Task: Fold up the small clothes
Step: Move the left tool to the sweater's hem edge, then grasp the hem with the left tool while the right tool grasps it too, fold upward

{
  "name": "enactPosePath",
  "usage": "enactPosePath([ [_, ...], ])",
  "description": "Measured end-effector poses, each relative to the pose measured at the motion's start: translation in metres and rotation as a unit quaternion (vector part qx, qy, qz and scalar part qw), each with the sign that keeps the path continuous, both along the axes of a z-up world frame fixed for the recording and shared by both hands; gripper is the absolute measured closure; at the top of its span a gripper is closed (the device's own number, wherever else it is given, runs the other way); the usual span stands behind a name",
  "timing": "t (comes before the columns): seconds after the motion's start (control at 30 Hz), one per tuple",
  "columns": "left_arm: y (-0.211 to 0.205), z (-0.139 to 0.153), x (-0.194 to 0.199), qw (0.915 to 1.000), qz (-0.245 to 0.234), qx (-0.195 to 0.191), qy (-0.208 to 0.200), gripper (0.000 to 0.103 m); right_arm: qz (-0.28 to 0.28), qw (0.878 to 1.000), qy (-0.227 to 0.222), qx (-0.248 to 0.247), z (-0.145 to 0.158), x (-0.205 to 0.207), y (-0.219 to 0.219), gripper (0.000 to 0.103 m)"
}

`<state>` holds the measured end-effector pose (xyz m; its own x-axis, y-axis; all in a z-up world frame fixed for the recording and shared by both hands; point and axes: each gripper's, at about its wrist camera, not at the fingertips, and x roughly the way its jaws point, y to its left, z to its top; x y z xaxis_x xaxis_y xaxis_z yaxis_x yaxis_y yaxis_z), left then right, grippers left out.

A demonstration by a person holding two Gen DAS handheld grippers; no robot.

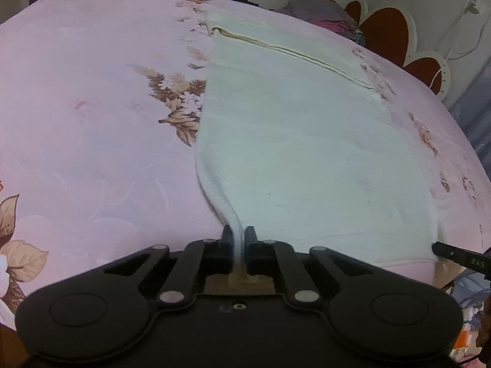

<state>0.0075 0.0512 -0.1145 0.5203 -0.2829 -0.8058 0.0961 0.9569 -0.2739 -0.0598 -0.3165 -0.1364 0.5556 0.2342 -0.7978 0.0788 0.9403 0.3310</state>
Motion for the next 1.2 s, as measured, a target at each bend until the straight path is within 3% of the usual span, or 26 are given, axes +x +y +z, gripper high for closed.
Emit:
enactPosePath([
  [0.17,0.0,0.012,0.005,0.9996,-0.003,-0.018,-0.02,0.098,0.004,1.0,-0.01,0.02,0.009,0.002,-0.002,0.096],
  [0.33,-0.004,0.042,0.027,0.9972,-0.003,-0.031,-0.068,0.099,-0.006,0.998,-0.056,0.034,0.038,0.016,-0.008,0.096],
  [0.6,-0.016,0.078,0.097,0.9912,0.006,-0.034,-0.127,0.099,-0.019,0.992,-0.12,0.038,0.07,0.085,-0.024,0.097],
  [0.87,-0.026,0.082,0.173,0.9892,0.026,-0.038,-0.139,0.099,-0.02,0.989,-0.14,0.04,0.073,0.171,-0.036,0.097],
  [1.2,-0.029,0.064,0.245,0.9904,0.048,-0.043,-0.122,0.099,-0.013,0.989,-0.138,0.056,0.058,0.259,-0.043,0.097],
])
